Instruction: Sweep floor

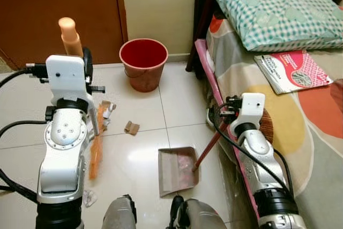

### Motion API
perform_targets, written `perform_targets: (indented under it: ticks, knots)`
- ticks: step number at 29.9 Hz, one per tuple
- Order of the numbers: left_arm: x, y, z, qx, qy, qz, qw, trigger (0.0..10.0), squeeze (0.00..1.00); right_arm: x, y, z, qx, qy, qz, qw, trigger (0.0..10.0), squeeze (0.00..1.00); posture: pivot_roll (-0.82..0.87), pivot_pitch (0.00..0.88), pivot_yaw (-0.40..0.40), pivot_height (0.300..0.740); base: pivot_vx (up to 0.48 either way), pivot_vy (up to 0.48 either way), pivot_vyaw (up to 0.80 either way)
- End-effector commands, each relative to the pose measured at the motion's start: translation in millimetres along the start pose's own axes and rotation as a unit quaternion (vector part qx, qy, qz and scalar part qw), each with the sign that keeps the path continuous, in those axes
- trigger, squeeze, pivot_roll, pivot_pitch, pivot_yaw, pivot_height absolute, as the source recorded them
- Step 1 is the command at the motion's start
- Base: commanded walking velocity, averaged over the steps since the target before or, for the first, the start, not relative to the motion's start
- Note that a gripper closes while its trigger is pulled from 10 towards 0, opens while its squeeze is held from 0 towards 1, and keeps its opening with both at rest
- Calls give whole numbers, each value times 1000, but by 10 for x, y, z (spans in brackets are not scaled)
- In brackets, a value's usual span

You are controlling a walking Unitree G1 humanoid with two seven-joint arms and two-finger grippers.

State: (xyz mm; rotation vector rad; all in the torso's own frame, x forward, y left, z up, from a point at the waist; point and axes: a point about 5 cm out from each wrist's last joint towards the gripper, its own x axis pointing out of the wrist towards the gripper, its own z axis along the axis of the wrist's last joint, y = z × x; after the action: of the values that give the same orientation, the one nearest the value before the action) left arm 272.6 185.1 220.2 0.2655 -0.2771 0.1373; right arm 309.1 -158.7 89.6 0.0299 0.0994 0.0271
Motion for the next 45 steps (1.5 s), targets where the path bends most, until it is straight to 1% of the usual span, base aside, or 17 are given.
perform_targets:
  ticks: [1,9,12,14,16,17,18,20,23,29,31,32,35,36,38,42,45]
  knots:
    - [-67,228,70,61,-13,37,997,10000,0,10,-11,-19,-5,-1,-2,1000,10000,0,142,137,-70,740,0,0,0]
    - [-147,368,-13,92,9,64,994,10000,0,14,-3,-44,-2,2,-4,1000,10000,0,151,140,-67,740,0,0,0]
    - [-283,485,-148,113,44,82,989,10000,0,20,15,-42,0,-1,-1,1000,10000,0,157,146,-67,740,0,0,0]
    - [-283,485,-148,113,44,82,989,10000,0,20,15,-42,0,-1,-1,1000,10000,0,157,146,-67,740,0,0,0]
    - [-428,452,-396,87,99,71,989,10000,0,30,4,-33,-3,-7,-4,1000,10000,0,147,150,-67,740,0,0,0]
    - [-428,452,-396,87,99,71,989,10000,0,30,4,-33,-3,-7,-4,1000,10000,0,147,150,-67,740,0,0,0]
    - [-490,396,-531,59,126,62,988,10000,0,34,-10,-18,-5,-10,-6,1000,10000,0,135,151,-62,740,0,0,0]
    - [-571,297,-724,29,156,48,986,10000,0,48,-57,21,-11,-18,-13,1000,10000,0,113,151,-60,740,0,0,0]
    - [-587,233,-793,19,165,42,985,10000,0,65,-92,54,-13,-23,-18,999,10000,0,95,155,-60,740,0,0,0]
    - [-476,-140,-757,-32,153,1,988,10000,0,163,-63,176,-19,-43,-21,999,10000,0,59,160,-59,740,0,0,0]
    - [-457,-238,-743,-46,148,-14,988,10000,0,174,-39,161,-18,-40,-21,999,10000,0,54,159,-60,740,0,0,0]
    - [-457,-238,-743,-46,148,-14,988,10000,0,174,-39,161,-18,-40,-21,999,10000,0,54,159,-60,740,0,0,0]
    - [-437,-385,-753,-71,142,-43,986,10000,0,186,16,106,-22,-30,-20,999,10000,0,47,153,-64,740,0,0,0]
    - [-437,-385,-753,-71,142,-43,986,10000,0,186,16,106,-22,-30,-20,999,10000,0,47,153,-64,740,0,0,0]
    - [-404,-548,-748,-102,138,-77,982,10000,0,192,56,22,-24,-11,-24,999,10000,0,45,149,-69,740,0,0,0]
    - [-322,-757,-707,-130,122,-119,977,10000,0,211,89,-101,-19,22,-33,999,10000,0,42,145,-77,740,0,0,0]
    - [-255,-798,-678,-138,108,-125,977,10000,0,218,106,-113,-16,23,-30,999,10000,0,40,144,-80,740,0,0,0]
